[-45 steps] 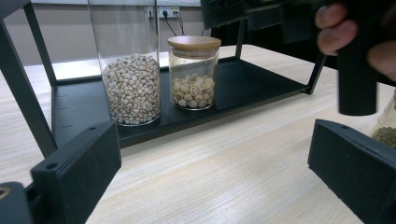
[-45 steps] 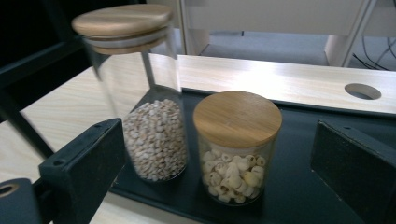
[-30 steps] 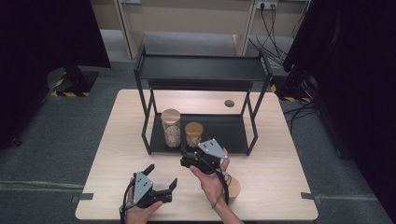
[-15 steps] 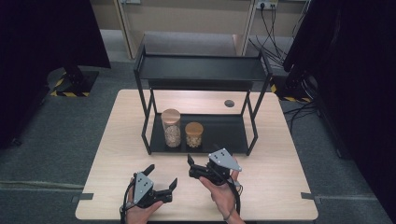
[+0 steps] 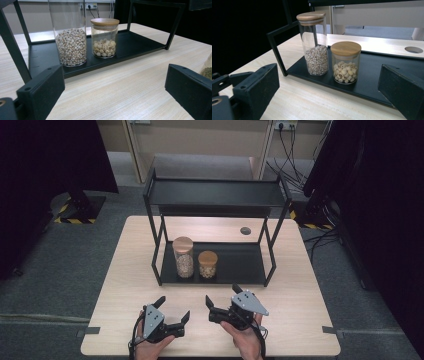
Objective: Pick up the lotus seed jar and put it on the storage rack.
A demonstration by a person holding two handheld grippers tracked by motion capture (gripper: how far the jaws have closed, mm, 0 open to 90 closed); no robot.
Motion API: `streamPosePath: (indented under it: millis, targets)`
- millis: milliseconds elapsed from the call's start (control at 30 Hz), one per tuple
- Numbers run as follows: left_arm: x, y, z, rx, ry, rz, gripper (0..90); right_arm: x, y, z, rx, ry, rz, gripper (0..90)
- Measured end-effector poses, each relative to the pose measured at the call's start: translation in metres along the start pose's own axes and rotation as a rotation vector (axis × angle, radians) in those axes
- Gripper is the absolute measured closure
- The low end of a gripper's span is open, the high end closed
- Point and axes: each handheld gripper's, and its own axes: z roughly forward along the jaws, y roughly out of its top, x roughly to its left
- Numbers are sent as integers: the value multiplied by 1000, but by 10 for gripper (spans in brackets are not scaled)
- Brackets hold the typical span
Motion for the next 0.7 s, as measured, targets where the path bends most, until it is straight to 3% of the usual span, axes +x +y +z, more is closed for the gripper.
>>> streamPosePath:
  millis: [100, 700]
  targets:
    - [0, 0, 0, -2, 0, 2, 20, -1, -3, -8, -10, 5, -18, 38]
    - [0, 0, 0, -4, 4, -1, 20, -16, -21, -41, -28, 7, -2, 39]
